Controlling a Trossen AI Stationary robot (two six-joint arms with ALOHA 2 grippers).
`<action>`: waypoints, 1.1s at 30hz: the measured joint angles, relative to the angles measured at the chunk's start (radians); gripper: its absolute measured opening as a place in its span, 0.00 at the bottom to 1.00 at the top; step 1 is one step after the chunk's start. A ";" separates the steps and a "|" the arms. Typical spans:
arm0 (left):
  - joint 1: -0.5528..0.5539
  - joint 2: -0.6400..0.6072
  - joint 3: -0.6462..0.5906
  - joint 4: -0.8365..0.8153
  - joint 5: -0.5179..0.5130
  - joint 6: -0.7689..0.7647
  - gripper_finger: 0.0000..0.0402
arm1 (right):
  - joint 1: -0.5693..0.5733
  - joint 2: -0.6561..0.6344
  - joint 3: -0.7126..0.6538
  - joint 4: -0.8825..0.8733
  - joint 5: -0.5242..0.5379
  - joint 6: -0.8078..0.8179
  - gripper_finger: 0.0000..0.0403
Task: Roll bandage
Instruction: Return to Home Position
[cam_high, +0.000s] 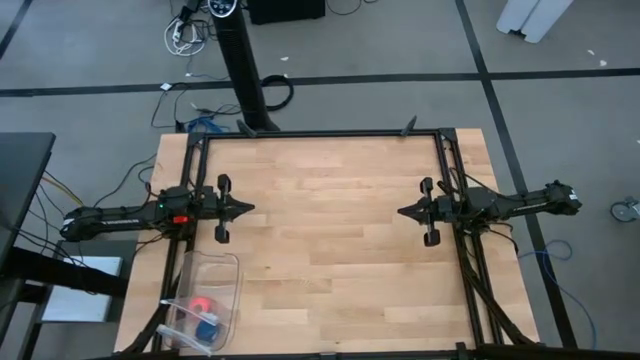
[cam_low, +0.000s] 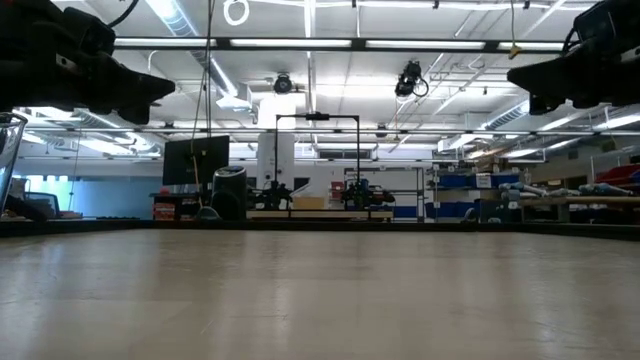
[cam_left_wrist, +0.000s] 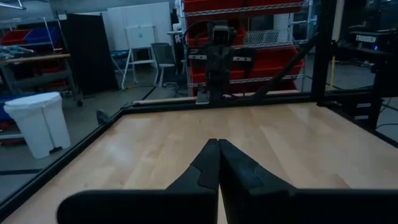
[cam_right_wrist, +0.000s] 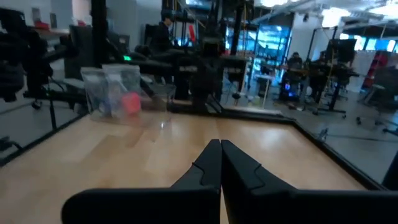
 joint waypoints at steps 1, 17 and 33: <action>0.000 0.000 0.000 -0.001 0.000 0.004 0.02 | 0.000 -0.020 0.000 -0.030 0.005 0.001 0.00; 0.221 0.000 0.000 -0.002 0.205 0.003 0.02 | -0.077 -0.117 -0.001 -0.148 -0.069 0.014 0.00; 0.323 -0.109 -0.001 -0.097 0.205 0.026 0.02 | -0.258 -0.116 0.023 -0.235 -0.100 0.024 0.00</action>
